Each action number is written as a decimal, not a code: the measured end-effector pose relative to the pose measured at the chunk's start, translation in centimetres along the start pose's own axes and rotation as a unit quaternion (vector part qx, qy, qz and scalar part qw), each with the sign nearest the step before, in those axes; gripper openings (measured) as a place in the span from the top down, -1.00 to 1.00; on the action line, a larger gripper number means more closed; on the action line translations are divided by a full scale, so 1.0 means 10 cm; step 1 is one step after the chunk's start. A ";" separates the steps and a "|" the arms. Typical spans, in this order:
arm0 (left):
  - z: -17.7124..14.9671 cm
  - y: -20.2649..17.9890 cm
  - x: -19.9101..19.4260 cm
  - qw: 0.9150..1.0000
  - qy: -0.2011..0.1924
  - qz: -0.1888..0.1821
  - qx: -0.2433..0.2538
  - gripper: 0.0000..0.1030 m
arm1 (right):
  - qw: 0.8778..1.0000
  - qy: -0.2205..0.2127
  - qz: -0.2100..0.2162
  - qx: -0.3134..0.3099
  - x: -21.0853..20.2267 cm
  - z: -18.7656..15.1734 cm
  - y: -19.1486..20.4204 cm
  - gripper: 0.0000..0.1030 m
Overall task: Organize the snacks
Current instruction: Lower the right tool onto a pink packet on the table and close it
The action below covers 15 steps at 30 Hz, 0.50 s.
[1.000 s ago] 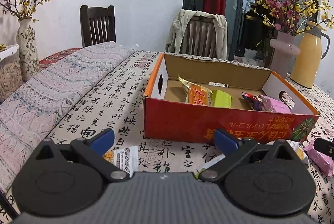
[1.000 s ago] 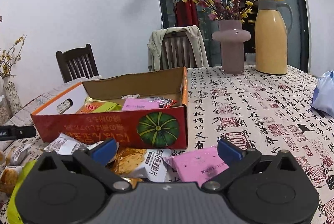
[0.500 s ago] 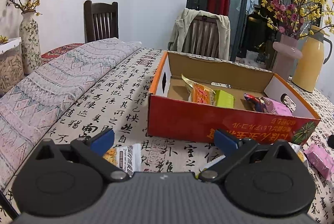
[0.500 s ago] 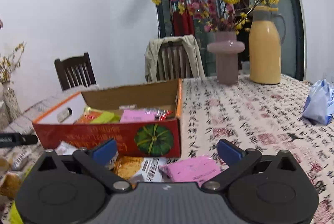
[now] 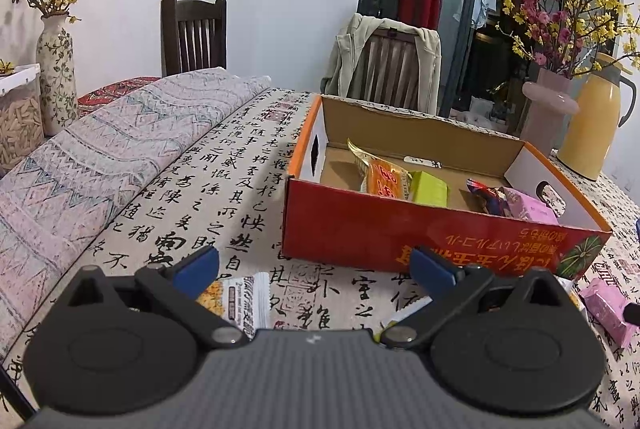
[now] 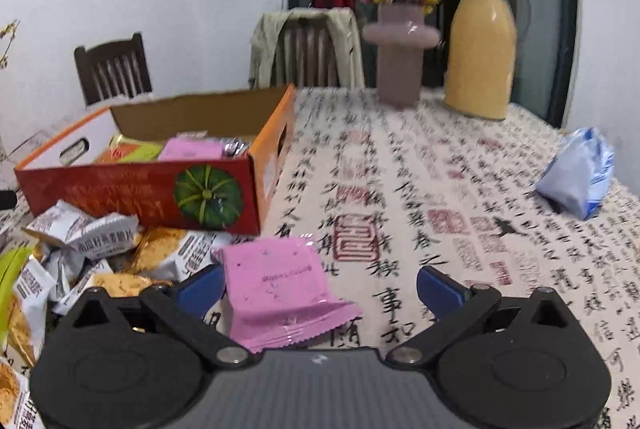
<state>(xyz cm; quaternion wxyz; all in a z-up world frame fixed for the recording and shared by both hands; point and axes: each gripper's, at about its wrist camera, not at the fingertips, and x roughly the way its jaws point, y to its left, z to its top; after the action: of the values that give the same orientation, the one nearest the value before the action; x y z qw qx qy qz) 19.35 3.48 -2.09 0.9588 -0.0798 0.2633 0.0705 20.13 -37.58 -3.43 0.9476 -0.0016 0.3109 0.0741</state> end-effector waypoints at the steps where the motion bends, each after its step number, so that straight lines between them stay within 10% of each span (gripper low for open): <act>1: 0.00 0.00 0.00 1.000 0.001 0.000 0.000 -1.00 | 1.000 0.008 0.005 -0.003 0.04 0.01 0.01 -1.00; 15: 0.00 0.00 -0.01 1.000 0.004 -0.003 -0.001 -1.00 | 0.998 0.056 -0.005 -0.004 0.40 0.05 0.09 -1.00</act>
<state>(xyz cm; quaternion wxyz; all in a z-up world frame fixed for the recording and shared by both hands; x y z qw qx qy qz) 19.30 3.45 -2.08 0.9579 -0.0817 0.2667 0.0677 23.53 -36.15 -5.36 0.9291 -0.0114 0.3629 0.0706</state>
